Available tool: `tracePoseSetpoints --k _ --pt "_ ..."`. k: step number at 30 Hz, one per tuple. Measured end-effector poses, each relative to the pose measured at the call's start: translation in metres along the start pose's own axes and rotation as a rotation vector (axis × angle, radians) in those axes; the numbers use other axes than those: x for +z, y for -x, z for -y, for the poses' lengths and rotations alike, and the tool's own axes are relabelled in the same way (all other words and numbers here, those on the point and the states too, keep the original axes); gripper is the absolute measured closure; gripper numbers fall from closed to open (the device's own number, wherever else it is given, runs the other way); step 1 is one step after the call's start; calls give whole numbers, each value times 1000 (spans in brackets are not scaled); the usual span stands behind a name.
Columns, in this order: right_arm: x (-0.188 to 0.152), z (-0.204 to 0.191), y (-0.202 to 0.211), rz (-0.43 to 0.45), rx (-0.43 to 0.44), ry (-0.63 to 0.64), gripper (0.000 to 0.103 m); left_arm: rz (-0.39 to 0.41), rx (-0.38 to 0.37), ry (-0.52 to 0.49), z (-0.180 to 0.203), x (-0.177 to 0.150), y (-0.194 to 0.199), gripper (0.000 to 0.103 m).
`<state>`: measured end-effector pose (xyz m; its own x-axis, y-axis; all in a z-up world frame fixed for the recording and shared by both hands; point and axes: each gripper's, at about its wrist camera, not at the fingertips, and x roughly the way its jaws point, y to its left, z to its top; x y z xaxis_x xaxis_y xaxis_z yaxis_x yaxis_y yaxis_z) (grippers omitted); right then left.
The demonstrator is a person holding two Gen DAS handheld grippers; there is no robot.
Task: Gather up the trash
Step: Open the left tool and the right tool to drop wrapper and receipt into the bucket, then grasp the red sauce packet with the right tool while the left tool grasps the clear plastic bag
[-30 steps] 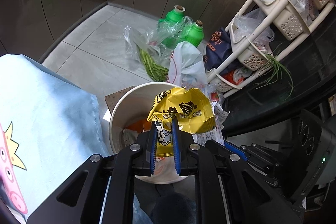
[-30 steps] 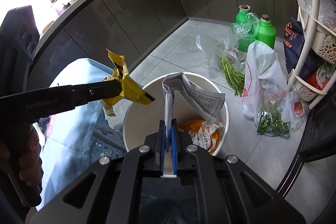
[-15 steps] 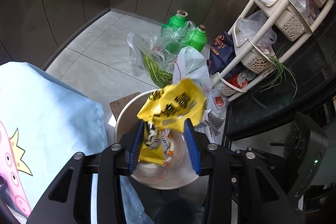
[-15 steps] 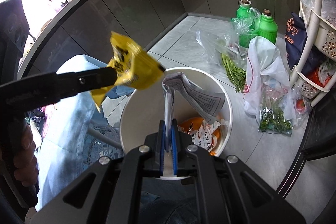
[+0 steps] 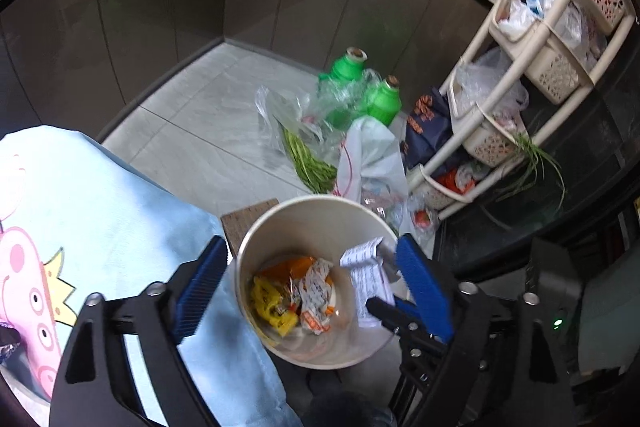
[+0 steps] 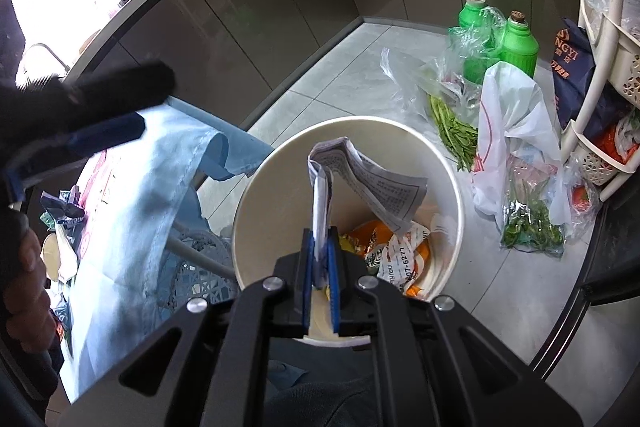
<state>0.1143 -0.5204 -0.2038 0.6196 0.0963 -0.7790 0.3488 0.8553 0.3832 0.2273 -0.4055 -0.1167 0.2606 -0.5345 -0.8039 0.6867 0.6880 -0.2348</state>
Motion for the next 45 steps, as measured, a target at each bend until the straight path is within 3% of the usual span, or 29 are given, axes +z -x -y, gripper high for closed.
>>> tracePoseSetpoints --k 1,3,4,5,7,10,12,24,32,38,45 --pt "0 -1 -2 -2 0 4 89 11 11 4 -1 0 2 9" --pt "-1 -2 -3 9 -7 12 68 30 30 12 -1 1 6 9" --pt "-1 -3 -3 20 -12 17 52 32 34 14 -2 2 8 9" --pt "-1 -5 -1 35 -16 29 45 31 40 15 -2 2 9 9" --pt "-2 -8 3 56 -14 53 35 34 47 16 -4 2 11 9" --pt "-2 -13 10 79 -13 81 11 41 52 24 -5 2 16 9" --pt "-1 -15 15 84 -20 91 3 41 49 28 -4 1 18 9" --pt "4 -41 62 128 -48 109 4 90 43 30 1 -12 72 9" --pt "-5 -83 113 166 -20 157 4 141 46 109 -12 -36 150 9" --pt "-24 -130 140 169 63 241 3 164 122 179 -47 -83 213 9" --pt "-53 -191 136 141 154 379 3 172 261 322 -113 -160 267 9"
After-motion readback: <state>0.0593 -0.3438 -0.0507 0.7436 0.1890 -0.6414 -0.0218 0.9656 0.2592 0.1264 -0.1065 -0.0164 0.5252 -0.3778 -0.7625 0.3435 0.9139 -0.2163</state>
